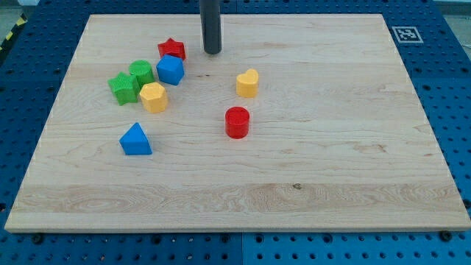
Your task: Point at the blue triangle
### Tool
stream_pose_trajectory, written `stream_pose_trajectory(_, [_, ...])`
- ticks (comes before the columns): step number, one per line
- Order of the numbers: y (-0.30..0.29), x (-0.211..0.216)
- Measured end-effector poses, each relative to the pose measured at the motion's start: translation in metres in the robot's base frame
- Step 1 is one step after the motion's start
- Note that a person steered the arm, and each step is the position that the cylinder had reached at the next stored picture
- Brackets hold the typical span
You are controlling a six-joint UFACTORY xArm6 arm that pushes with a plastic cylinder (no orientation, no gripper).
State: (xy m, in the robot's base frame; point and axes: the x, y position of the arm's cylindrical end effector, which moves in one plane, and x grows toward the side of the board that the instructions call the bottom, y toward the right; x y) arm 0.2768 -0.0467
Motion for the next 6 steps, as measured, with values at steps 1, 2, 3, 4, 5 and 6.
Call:
stream_pose_trajectory(1, [-0.029, -0.031])
stream_pose_trajectory(2, [-0.099, -0.036])
stream_pose_trajectory(3, [-0.179, -0.036])
stream_pose_trajectory(4, [-0.199, -0.006])
stream_pose_trajectory(5, [-0.196, 0.049])
stream_pose_trajectory(6, [-0.196, 0.112])
